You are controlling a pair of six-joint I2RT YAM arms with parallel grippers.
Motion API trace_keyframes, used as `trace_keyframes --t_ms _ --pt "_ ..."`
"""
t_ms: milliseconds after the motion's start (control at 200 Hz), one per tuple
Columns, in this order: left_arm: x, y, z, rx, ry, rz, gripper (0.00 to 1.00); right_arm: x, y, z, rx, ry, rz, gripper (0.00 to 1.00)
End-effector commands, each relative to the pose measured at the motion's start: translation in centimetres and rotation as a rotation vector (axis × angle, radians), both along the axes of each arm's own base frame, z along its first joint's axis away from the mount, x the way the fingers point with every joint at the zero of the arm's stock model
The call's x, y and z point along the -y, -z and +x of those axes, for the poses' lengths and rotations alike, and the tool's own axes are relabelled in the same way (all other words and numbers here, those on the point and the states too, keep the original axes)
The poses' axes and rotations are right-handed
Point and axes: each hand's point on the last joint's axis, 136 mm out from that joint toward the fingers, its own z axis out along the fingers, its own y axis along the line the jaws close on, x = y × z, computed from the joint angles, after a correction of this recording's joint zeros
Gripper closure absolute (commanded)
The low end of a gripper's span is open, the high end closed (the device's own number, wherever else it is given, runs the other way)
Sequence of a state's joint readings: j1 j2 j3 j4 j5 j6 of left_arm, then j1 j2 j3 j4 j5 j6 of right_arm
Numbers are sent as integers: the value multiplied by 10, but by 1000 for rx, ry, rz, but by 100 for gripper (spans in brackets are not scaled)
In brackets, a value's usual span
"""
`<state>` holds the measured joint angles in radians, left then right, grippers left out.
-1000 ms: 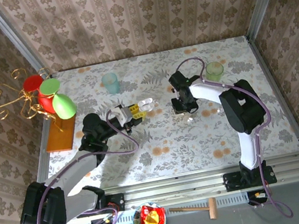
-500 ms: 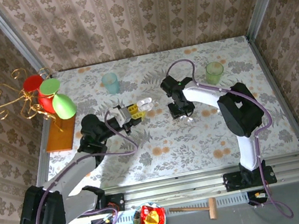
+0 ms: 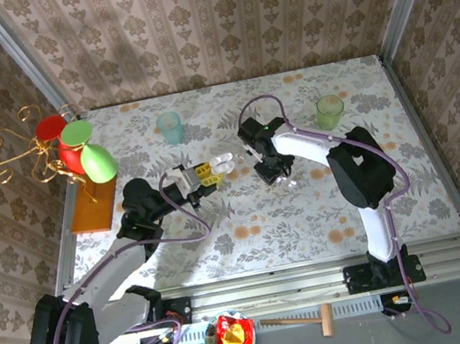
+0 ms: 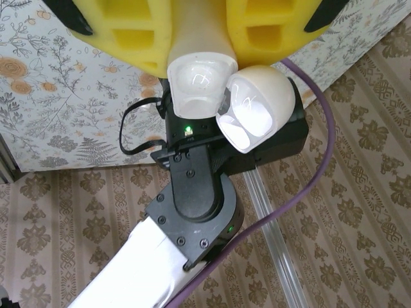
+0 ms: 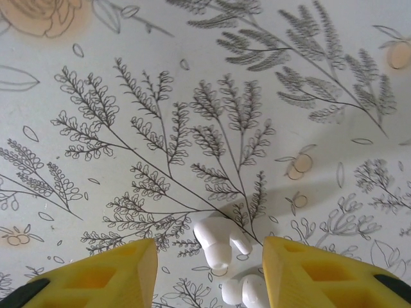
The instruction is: Insert the wireless bluetooth earbuds into the charging case
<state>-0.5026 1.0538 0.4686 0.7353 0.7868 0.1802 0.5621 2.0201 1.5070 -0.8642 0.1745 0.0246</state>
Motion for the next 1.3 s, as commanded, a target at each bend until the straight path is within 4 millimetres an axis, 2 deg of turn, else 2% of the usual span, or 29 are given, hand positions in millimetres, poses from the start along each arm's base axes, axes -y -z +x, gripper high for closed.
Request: trace_keyframes --t_ms 0,335,630,760,950,1100,1190,1295 --pt "-4 -7 -1 36 -10 -9 100 6 5 -5 -56 -93 -81 53" --pt "-3 -4 0 38 -13 1 100 15 25 -3 -109 -107 -169 60" --pt "-4 -3 0 35 -17 3 100 21 31 -7 -141 -114 -196 66" --pt "-4 -2 1 35 -17 4 100 20 27 -9 -150 -117 -175 66" --pt "-3 -2 1 33 -17 5 100 20 24 -12 -155 -114 -151 77" --pt "-4 -1 2 31 -20 5 100 17 18 -8 -130 -104 -128 77" --pt "-4 1 3 27 -26 7 100 10 6 -7 -102 -98 -65 77" --pt "-4 4 9 7 -40 1 100 -1 -18 -4 -36 -89 45 77"
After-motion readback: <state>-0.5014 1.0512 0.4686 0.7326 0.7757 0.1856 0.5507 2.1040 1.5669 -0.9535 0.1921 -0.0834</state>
